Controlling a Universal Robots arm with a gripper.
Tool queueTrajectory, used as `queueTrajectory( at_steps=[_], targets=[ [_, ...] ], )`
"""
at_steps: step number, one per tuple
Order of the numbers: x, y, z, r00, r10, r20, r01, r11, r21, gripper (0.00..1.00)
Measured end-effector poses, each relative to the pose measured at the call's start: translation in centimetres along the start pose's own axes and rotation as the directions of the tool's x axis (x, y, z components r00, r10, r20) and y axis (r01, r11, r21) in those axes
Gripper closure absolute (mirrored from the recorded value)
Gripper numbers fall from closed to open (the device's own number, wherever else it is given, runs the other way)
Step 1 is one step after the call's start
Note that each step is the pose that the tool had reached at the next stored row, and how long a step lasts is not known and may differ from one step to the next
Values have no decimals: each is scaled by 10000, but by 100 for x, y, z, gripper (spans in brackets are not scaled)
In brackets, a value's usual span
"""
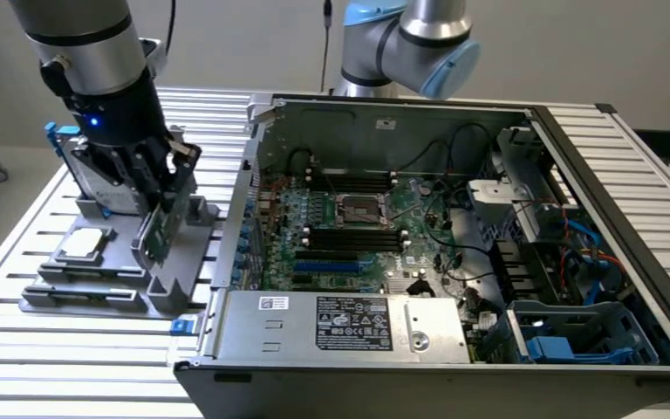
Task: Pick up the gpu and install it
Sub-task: 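Pick up the gpu and move the gpu toward the slot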
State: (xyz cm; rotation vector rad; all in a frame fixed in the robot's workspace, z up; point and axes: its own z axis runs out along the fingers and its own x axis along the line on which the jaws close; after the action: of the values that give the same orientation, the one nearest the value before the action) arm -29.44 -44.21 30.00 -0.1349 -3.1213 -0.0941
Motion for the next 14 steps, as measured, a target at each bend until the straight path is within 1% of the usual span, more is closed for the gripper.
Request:
queueTrajectory(
  at_steps=[5, 8, 11, 14],
  targets=[
    [2, 13, -224, 10000, -1, 0, 1, 10000, 0, 73],
    [-23, 24, -364, 10000, 0, 0, 0, 10000, -1, 73],
    [-101, 39, -494, 10000, -1, -1, 1, 10000, -13, 73],
    [-234, 55, -613, 10000, -1, -5, 1, 10000, -47, 73]
  ],
)
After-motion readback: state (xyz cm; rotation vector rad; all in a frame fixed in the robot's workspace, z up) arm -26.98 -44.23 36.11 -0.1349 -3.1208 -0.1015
